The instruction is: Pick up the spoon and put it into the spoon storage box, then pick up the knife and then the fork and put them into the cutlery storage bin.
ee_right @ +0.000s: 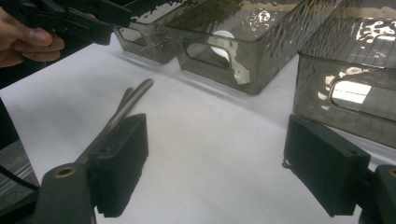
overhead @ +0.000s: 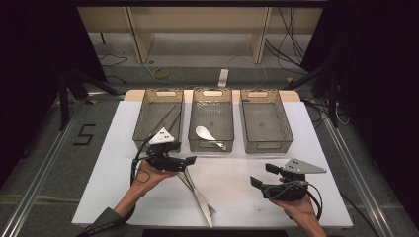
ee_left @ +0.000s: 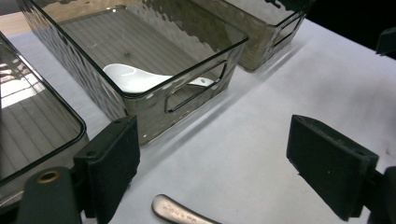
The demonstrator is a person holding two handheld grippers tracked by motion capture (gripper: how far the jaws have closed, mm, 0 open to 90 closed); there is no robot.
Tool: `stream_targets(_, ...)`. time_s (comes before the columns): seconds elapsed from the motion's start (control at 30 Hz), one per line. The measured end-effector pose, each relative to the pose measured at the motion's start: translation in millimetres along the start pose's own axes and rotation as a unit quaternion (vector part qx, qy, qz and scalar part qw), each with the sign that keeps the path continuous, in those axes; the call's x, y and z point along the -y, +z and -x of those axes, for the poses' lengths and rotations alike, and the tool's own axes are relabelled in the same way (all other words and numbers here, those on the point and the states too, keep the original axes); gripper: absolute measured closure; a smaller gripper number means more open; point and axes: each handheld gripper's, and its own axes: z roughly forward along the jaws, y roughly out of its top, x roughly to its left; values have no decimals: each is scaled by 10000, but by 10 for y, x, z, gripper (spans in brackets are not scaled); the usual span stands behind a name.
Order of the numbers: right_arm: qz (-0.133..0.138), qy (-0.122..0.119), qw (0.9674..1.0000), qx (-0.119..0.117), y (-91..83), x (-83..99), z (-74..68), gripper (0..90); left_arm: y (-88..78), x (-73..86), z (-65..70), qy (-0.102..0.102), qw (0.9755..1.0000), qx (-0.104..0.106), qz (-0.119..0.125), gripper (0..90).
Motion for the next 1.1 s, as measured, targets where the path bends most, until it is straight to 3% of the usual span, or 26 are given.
stream_targets(0.27, -10, 18, 10000, 2, -15, 14, -2, 228, 81, -22, -13, 47, 9999, -4, -113, 174)
stream_targets(0.8, -38, 24, 10000, 4, -20, 24, -4, 230, 312, -75, 12, 247, 9975, 8, -655, 190)
stream_targets(0.97, -43, 2, 10000, -4, -21, 20, -3, 233, 350, -67, -9, 285, 9968, 39, -744, 284)
stream_targets(1.1, -53, -39, 10000, 11, -19, 18, -14, 236, 368, -50, -20, 410, 9952, 99, -879, 430)
